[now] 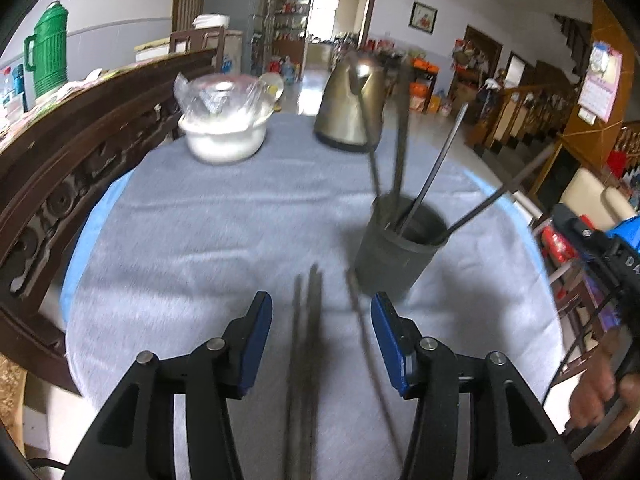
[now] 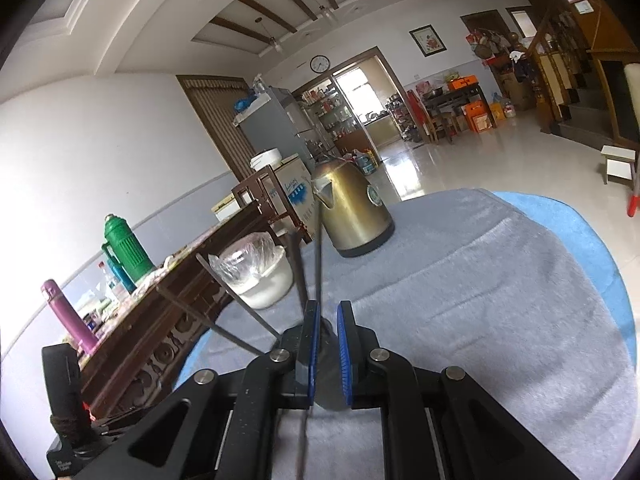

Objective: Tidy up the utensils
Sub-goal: 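Withdraw both open grippers from the cup and move toward the remaining chopsticks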

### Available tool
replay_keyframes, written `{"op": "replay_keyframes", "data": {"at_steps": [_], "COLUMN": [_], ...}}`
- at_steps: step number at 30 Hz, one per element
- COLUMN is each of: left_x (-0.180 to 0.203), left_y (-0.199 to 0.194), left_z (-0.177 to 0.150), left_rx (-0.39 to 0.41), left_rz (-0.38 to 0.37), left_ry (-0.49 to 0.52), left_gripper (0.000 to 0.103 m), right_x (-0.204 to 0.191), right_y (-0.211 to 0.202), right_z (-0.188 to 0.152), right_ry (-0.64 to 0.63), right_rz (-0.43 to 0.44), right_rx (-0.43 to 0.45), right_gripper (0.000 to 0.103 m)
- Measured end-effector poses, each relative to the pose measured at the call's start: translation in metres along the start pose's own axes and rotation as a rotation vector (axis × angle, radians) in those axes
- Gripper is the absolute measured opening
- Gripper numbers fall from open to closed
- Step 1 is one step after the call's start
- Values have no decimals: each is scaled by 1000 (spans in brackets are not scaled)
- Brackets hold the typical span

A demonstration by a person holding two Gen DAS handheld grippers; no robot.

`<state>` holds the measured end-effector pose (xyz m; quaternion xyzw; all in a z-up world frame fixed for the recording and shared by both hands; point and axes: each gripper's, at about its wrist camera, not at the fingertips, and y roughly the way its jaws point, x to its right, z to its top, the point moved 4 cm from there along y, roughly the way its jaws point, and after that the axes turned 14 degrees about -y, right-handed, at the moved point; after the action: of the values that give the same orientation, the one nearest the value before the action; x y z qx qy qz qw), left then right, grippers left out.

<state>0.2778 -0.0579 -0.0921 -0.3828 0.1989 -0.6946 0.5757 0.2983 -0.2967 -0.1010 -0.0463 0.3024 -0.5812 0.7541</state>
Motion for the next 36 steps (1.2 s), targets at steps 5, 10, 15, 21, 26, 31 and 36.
{"op": "replay_keyframes", "data": {"at_steps": [5,10,15,21,26,31,36], "left_x": [-18,-18,-3,12,15,12,12], "left_y": [0,0,1,-6,-13,-24,-37], "left_z": [-18,-32,-47,-59,-65,-70,-71], "left_rx": [-41,-75,-115,-147,-158,-177,-185], "left_rz": [65,110,142,186,234,292,339], "left_ry": [-10,12,65,115,146,156,155], "left_gripper": [53,54,56,58,59,59,59], "right_x": [15,31,32,20,21,30,41], "right_y": [-2,-4,-13,-18,-26,-34,-43], "right_z": [-30,-65,-84,-94,-94,-90,-86], "right_ry": [-1,30,39,22,18,26,39], "right_rz": [-14,-7,34,89,105,101,91], "right_rx": [-79,-155,-185,-195,-176,-148,-134], "right_gripper": [12,11,12,12,12,12,12]}}
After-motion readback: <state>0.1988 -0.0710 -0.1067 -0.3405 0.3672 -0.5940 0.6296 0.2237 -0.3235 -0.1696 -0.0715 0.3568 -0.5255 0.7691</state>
